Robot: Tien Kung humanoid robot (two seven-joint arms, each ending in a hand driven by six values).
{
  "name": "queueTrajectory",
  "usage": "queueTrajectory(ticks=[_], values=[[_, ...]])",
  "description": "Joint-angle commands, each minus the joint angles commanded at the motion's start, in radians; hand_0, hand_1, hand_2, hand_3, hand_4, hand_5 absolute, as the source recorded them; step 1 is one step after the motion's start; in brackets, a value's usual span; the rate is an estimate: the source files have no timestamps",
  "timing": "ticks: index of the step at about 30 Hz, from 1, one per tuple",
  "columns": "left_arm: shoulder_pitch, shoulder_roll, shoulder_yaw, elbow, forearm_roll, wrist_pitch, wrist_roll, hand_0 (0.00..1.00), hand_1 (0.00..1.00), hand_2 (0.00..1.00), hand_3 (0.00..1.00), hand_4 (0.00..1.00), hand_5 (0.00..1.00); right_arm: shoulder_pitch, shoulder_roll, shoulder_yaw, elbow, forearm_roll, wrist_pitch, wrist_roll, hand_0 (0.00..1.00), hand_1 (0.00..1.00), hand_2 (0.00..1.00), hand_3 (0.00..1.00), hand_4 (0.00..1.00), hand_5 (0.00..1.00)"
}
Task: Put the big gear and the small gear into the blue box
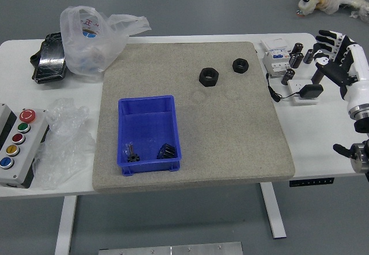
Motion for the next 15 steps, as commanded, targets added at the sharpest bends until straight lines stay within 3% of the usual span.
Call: queueTrajectory(ticks=[5, 6, 15], values=[[-0.001, -0.005, 0.021, 0.001, -0.024, 0.004, -0.012, 0.719, 0.669, 0.666, 0.754, 0.738, 0.458, -0.013, 0.015, 0.055, -0.025, 0.103, 0.027, 0.065, 0.633, 0.711, 0.709, 0.686, 0.631, 0.241], [-0.002, -0.005, 0.025, 0.001, -0.028, 0.005, -0.013, 0.719, 0.667, 0.666, 0.754, 0.738, 0.458, -0.015, 0.019, 0.061, -0.030, 0.121, 0.030, 0.076, 0.611, 0.675, 0.696, 0.682, 0.688, 0.331], [-0.005, -0.006, 0.047, -0.001, -0.059, 0.012, -0.020, 0.720, 0.668, 0.666, 0.753, 0.738, 0.458, -0.030, 0.037, 0.096, -0.060, 0.243, 0.049, 0.132, 0.598, 0.662, 0.682, 0.679, 0.704, 0.349]])
